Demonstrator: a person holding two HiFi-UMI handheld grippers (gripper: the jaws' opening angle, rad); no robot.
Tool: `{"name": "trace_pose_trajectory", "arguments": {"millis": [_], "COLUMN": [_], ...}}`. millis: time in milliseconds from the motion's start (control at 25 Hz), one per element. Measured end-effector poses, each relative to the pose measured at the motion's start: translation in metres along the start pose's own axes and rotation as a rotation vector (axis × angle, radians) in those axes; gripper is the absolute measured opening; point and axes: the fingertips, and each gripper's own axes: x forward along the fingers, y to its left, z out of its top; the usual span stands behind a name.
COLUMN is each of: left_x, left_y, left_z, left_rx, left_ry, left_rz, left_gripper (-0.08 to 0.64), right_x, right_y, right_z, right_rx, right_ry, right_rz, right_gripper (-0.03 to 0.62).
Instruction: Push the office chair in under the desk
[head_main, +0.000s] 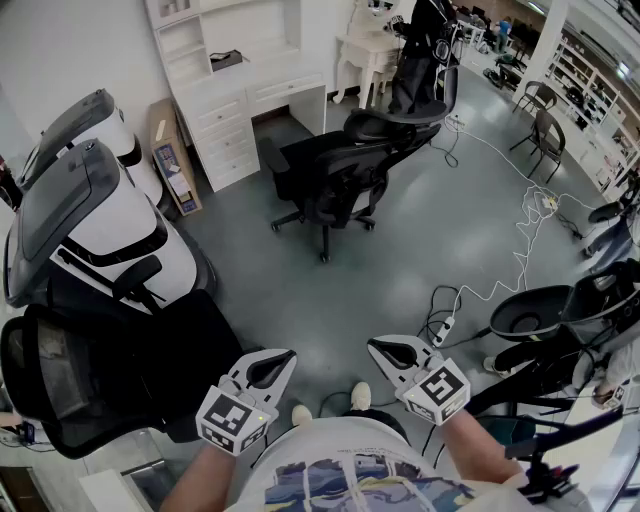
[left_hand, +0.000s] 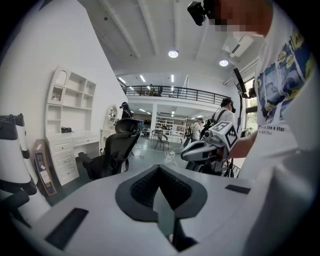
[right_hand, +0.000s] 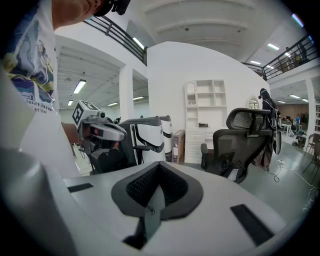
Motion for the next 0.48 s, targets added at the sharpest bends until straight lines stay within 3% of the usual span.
{"name": "trace_pose_trajectory", "arguments": {"millis": [480], "left_x": [-0.031], "left_y": [0.008], "left_z": [-0.022], "left_rx": [0.006], "left_ry": [-0.004], "left_rz": [-0.048], "left_gripper": [0.014], "right_x": [0.003], "right_y": [0.035], "right_z": [-0.004], "right_rx": [0.035], "right_ry": [0.023], "right_rz": [-0.074], "right_gripper": [0.025]}}
